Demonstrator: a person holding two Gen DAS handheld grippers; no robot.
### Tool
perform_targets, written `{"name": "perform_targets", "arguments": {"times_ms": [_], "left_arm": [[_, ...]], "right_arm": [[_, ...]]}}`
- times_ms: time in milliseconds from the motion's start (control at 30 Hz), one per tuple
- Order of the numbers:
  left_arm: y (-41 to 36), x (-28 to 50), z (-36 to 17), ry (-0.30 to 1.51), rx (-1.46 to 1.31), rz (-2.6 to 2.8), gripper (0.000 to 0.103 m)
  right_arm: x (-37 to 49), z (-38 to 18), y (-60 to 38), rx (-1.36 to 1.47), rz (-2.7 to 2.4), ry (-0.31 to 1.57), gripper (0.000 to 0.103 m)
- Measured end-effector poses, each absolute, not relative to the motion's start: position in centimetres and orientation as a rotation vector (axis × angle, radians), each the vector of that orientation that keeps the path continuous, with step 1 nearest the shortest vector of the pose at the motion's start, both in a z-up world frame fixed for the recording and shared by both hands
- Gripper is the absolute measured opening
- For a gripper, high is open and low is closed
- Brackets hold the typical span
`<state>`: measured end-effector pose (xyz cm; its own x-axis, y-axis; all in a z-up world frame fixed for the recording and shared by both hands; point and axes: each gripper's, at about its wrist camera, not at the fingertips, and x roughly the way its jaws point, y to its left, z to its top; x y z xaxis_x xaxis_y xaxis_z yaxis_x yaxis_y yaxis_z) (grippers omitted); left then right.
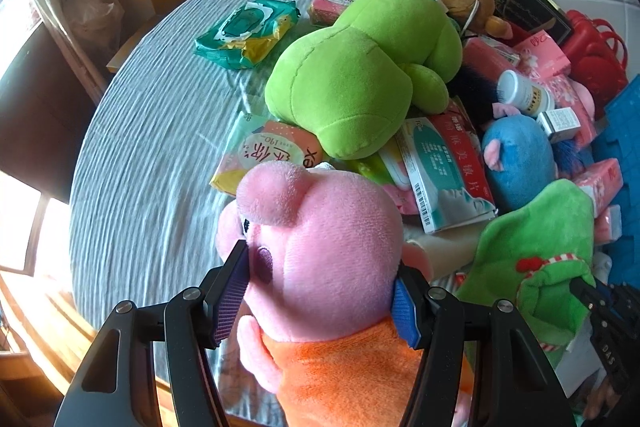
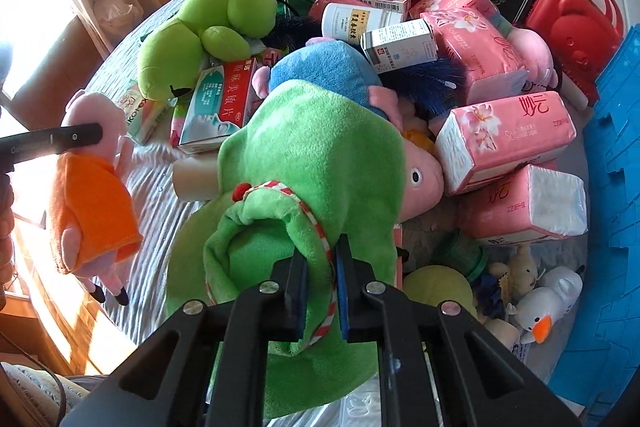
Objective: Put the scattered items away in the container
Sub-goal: 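Lift and carry the pink pig and green frog plush over the blue bin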
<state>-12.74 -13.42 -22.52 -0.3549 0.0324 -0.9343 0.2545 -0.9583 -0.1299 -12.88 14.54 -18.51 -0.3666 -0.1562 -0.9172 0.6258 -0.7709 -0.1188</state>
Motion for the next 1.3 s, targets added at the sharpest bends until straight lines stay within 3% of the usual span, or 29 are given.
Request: {"name": "perform_targets", "arguments": {"times_ms": [667, 1300], "left_arm": [[-12.1, -12.9, -15.8, 0.387, 1.53, -2.542, 0.062], [-4.7, -13.1, -6.6, 0.309, 1.312, -2.684, 0.062]], "right_arm": [[-12.2, -10.7, 15.6, 1.18, -2.231, 0.553, 0.011], [-11.7, -1.4, 23.2, 0.955, -2.324, 0.414, 0.011]]}}
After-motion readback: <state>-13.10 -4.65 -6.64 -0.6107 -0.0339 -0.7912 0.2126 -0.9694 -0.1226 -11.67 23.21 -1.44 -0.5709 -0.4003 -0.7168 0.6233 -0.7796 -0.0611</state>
